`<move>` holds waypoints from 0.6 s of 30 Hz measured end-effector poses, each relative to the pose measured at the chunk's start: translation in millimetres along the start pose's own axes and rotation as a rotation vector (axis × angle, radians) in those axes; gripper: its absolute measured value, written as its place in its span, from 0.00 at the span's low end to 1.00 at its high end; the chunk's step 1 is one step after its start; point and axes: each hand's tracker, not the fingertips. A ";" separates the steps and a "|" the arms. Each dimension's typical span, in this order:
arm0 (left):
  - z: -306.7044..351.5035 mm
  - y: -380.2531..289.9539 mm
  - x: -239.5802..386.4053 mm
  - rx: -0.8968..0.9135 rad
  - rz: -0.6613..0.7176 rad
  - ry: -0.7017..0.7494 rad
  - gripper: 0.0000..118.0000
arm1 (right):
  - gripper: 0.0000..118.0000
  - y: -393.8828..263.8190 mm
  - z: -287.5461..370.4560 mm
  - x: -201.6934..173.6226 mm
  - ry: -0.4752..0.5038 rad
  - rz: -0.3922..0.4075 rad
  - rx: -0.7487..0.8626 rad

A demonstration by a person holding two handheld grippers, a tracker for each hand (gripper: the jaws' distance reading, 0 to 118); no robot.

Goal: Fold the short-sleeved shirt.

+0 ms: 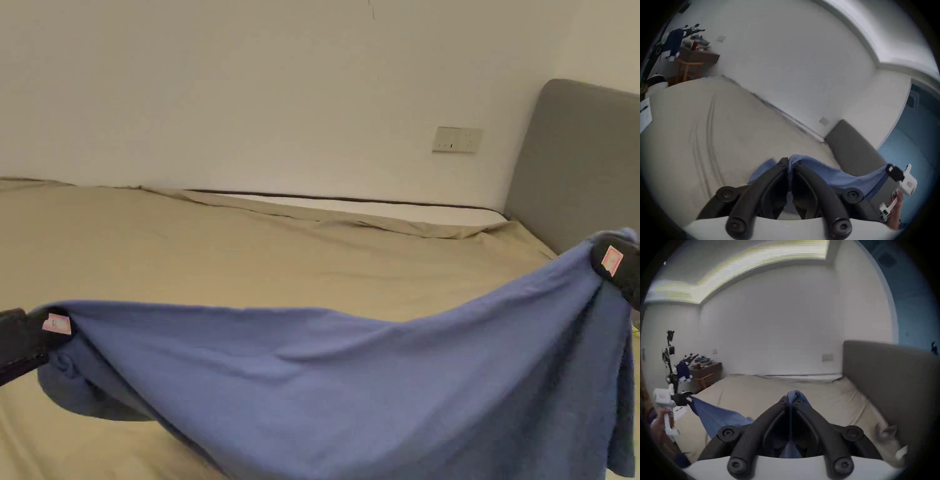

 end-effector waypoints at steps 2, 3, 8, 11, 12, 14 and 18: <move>-17.9 40.3 22.8 -0.010 -0.040 0.047 0.01 | 0.03 28.9 -13.4 -0.4 -0.031 0.033 0.001; -27.8 61.9 33.1 -0.002 -0.053 0.054 0.01 | 0.03 45.1 -22.3 -1.2 -0.030 0.033 -0.009; -70.4 156.3 67.8 -0.022 -0.143 0.161 0.01 | 0.03 113.4 -83.5 -1.8 -0.111 0.115 -0.056; -91.1 207.4 79.0 -0.014 -0.158 0.223 0.01 | 0.03 152.7 -128.2 2.2 -0.146 0.128 -0.112; -97.5 225.1 80.7 -0.018 -0.155 0.226 0.01 | 0.03 166.5 -143.0 2.9 -0.165 0.118 -0.134; -108.0 254.7 83.7 -0.012 -0.147 0.228 0.01 | 0.03 187.9 -169.4 7.1 -0.148 0.059 -0.155; -125.7 292.3 91.8 -0.004 -0.185 0.246 0.01 | 0.03 216.9 -215.3 -2.5 -0.156 0.052 -0.191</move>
